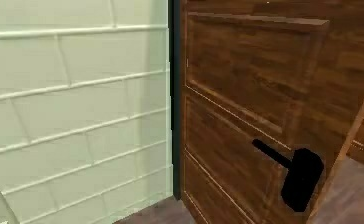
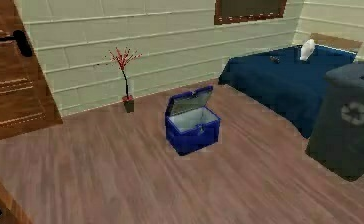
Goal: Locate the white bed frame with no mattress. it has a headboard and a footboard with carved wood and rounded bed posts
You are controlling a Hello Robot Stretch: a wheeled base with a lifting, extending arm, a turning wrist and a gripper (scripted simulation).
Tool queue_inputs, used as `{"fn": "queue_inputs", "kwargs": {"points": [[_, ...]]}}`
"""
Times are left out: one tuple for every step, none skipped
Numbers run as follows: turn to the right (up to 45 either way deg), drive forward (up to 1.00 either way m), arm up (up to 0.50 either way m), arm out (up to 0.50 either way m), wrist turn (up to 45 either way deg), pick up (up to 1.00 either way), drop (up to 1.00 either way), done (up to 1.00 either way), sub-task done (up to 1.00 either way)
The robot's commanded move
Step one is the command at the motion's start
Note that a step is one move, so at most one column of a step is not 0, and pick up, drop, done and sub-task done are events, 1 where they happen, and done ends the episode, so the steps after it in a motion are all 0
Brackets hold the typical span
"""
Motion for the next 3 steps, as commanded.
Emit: {"fn": "queue_inputs", "kwargs": {"points": [[45.0,0.0,0.0,0.0,0.0,0.0,0.0,0.0,0.0],[42.0,0.0,0.0,0.0,0.0,0.0,0.0,0.0,0.0],[0.0,0.15,0.0,0.0,0.0,0.0,0.0,0.0,0.0]]}}
